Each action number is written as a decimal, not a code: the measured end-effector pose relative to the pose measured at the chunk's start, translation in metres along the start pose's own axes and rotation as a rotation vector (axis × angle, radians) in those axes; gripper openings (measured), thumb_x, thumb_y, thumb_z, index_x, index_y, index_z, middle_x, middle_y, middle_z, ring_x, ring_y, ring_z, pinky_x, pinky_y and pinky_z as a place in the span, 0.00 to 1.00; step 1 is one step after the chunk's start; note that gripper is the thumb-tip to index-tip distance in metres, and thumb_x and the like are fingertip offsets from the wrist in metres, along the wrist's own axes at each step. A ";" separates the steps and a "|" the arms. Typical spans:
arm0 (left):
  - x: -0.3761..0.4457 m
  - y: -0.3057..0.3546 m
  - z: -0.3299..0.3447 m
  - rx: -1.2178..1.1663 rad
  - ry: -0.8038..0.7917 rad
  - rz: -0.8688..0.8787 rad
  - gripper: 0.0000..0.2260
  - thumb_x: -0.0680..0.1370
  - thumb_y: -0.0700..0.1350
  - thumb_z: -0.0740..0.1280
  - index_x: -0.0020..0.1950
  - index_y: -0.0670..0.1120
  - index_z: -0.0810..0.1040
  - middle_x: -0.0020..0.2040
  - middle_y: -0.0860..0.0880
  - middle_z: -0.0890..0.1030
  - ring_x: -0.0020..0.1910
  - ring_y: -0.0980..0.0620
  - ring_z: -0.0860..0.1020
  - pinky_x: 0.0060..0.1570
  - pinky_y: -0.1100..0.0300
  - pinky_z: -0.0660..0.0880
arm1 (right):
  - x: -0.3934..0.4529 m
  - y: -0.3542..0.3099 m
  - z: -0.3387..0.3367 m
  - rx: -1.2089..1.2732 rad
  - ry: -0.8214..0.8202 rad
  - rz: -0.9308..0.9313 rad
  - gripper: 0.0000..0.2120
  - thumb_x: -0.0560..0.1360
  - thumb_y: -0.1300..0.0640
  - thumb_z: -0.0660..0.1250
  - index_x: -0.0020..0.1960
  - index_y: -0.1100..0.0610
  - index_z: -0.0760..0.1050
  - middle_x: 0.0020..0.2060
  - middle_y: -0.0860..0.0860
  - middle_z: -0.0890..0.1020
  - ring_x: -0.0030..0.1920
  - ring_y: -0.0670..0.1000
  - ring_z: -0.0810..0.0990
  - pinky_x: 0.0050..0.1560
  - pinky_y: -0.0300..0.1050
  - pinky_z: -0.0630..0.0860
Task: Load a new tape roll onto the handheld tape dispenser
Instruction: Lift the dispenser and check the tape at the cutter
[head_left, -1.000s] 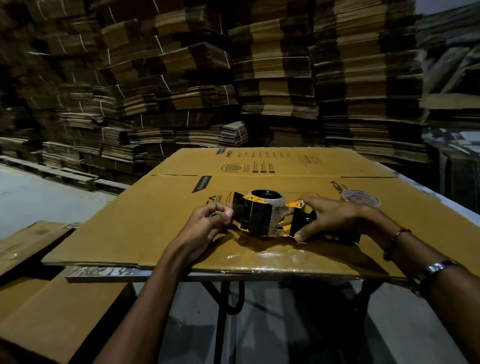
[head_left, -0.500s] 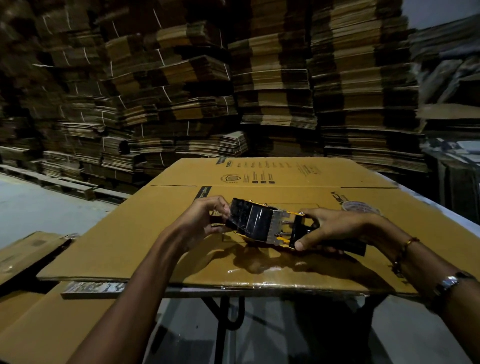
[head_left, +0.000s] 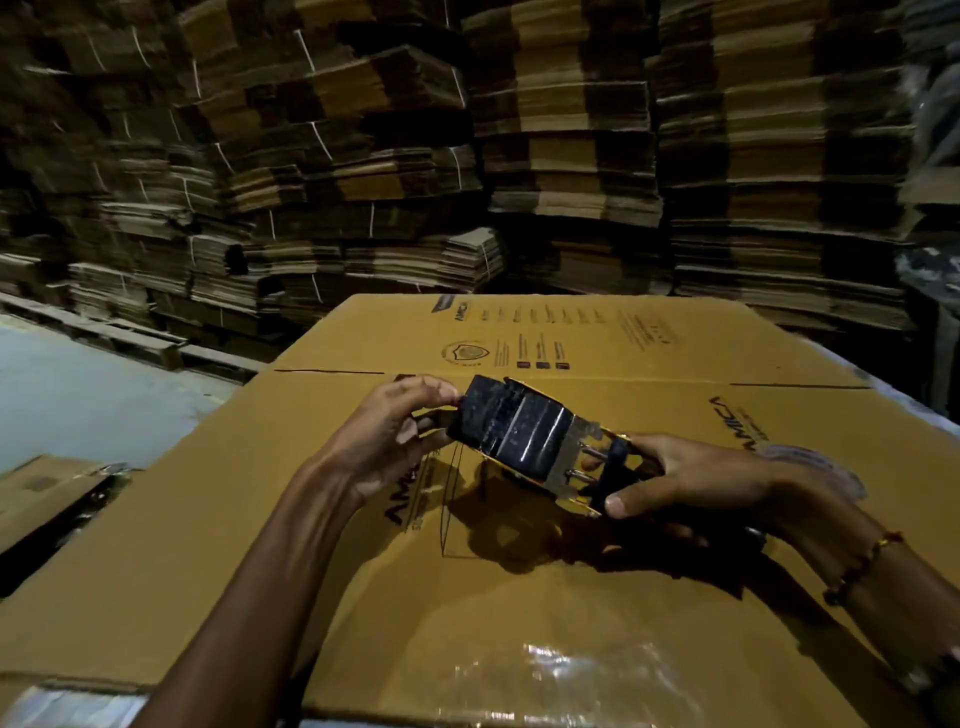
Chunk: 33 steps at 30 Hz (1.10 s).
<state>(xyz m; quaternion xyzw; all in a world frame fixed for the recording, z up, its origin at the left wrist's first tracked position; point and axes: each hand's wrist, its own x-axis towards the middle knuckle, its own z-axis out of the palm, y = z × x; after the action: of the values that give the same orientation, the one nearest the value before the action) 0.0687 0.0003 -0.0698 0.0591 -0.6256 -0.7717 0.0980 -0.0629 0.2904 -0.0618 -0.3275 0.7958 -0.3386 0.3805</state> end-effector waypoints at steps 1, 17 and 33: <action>0.004 0.003 -0.002 -0.003 0.014 -0.020 0.04 0.79 0.42 0.67 0.49 0.42 0.79 0.51 0.48 0.82 0.52 0.50 0.79 0.46 0.59 0.79 | 0.001 -0.003 -0.003 0.021 -0.014 0.008 0.38 0.61 0.40 0.78 0.67 0.45 0.69 0.47 0.55 0.85 0.32 0.47 0.77 0.29 0.41 0.74; -0.075 0.050 0.119 0.651 0.574 0.107 0.23 0.75 0.62 0.65 0.67 0.54 0.71 0.65 0.55 0.69 0.66 0.53 0.70 0.63 0.54 0.72 | -0.044 -0.075 0.049 0.768 0.078 0.311 0.26 0.69 0.52 0.78 0.63 0.52 0.71 0.28 0.52 0.77 0.26 0.49 0.72 0.25 0.40 0.69; -0.015 0.106 0.116 -0.218 0.359 -0.616 0.23 0.74 0.41 0.71 0.68 0.51 0.73 0.63 0.42 0.76 0.58 0.43 0.76 0.49 0.51 0.77 | -0.090 -0.082 0.073 0.926 0.176 0.333 0.35 0.64 0.47 0.82 0.65 0.49 0.69 0.31 0.55 0.77 0.27 0.52 0.74 0.28 0.42 0.70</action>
<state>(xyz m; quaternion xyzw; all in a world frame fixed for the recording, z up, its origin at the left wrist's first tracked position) 0.0665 0.0934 0.0580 0.3684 -0.4655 -0.8043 -0.0249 0.0637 0.2938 0.0021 0.0370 0.6326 -0.6174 0.4661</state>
